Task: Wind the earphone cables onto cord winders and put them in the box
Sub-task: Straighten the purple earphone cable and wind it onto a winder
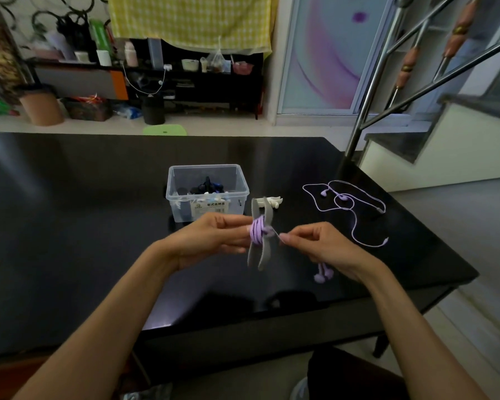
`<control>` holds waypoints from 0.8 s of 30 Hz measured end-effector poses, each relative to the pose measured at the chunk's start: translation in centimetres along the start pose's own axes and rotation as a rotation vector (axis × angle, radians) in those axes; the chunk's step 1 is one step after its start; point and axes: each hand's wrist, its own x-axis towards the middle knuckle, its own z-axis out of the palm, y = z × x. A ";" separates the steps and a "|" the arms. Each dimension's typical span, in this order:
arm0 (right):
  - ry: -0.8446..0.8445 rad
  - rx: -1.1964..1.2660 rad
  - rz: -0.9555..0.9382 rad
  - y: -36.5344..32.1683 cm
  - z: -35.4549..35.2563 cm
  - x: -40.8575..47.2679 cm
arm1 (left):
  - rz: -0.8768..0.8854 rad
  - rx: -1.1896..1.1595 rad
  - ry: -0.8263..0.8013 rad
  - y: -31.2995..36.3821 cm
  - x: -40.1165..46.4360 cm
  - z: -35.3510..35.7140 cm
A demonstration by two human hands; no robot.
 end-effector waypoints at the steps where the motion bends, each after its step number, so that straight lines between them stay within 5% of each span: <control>1: 0.047 -0.037 -0.008 0.3 0.5 0.5 | 0.016 -0.018 0.078 -0.5 0.4 0.2; 7: 0.084 -0.246 -0.100 0.1 4.0 2.0 | 0.056 -0.362 0.541 -2.3 2.6 1.7; 12: -0.015 -0.355 -0.088 -0.2 4.4 2.1 | 0.063 -0.422 0.721 -3.2 3.6 2.4; 19: 0.045 -0.455 -0.026 -0.5 2.6 1.5 | 0.088 0.541 0.786 -4.3 3.4 2.1; 24: 0.214 -0.497 -0.107 -0.6 1.3 0.5 | -0.024 1.068 0.505 -3.3 3.3 1.9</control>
